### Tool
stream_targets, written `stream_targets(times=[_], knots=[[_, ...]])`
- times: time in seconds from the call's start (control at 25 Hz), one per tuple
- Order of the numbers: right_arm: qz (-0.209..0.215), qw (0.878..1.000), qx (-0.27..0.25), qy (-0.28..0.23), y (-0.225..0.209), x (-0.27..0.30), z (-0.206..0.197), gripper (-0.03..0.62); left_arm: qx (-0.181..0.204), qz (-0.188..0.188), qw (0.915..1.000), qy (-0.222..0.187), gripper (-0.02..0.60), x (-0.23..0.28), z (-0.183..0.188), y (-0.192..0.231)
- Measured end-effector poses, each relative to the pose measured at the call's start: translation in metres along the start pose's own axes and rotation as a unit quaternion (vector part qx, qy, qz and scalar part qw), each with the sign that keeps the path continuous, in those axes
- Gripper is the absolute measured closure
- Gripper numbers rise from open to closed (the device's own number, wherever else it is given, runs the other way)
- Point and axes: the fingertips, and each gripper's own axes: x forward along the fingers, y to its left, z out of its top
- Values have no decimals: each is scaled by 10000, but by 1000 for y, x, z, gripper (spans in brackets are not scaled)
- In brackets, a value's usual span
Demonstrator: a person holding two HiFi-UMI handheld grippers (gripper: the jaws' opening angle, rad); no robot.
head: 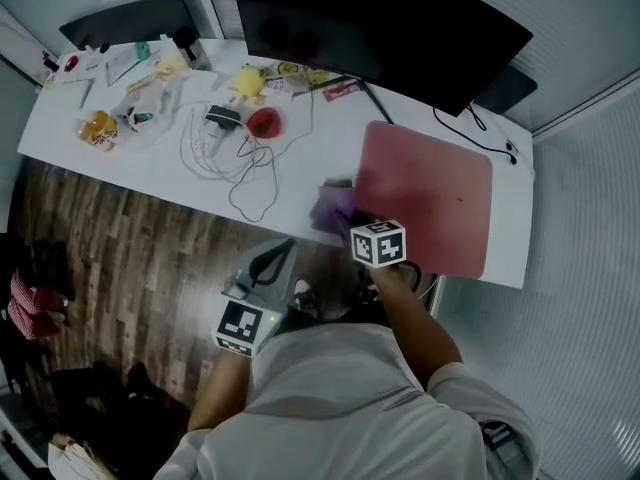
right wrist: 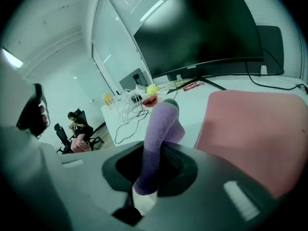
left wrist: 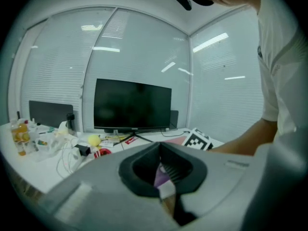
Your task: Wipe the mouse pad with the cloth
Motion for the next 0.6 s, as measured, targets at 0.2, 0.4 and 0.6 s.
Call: stream_targets(times=[0.2,0.4,0.6], knots=[[-473,9982,142,332,-34,2,-23,537,-96,-11,10000,-18,578,-6,-9,-2],[-846,9951,458,208,-90,-45,-41,537,-18,-215,9998,20,578,19,-4,-35],[-1197,9900,744,45,-160,-107,-60,537,238,-506,9984,2,578,65,17,-98]])
